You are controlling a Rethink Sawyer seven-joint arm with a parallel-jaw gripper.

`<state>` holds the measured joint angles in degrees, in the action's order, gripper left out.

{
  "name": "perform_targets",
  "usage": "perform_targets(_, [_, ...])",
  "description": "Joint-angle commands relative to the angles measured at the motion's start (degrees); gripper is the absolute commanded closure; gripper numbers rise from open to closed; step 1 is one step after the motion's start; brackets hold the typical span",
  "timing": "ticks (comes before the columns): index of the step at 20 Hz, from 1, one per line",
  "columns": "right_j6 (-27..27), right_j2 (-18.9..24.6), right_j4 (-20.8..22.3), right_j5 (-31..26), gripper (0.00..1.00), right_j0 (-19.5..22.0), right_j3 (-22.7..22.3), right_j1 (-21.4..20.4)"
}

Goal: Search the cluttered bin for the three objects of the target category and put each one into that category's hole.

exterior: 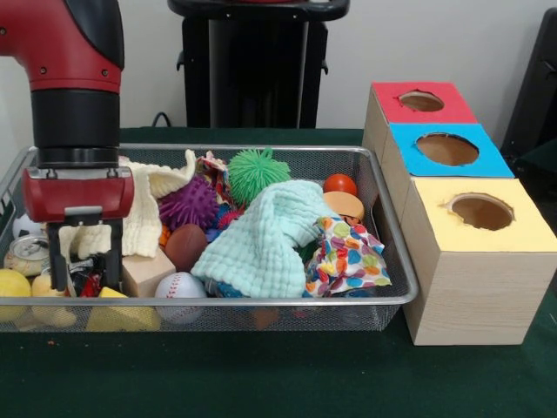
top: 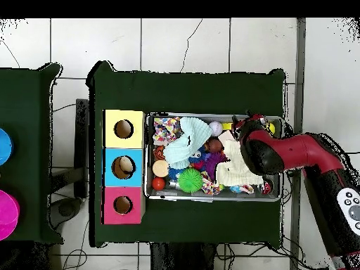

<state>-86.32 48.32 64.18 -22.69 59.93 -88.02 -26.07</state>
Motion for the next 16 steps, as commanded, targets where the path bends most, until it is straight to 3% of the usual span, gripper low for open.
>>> perform_targets(1, [24.76, 0.56, 3.56, -2.63, 0.0, 1.88, 4.39, 4.13])
perform_targets(9, [23.2, -2.39, 3.91, -3.44, 0.0, 1.03, 6.59, 4.93])
perform_targets(16, [18.98, -7.6, 4.05, -7.71, 0.0, -2.35, 8.31, 4.01])
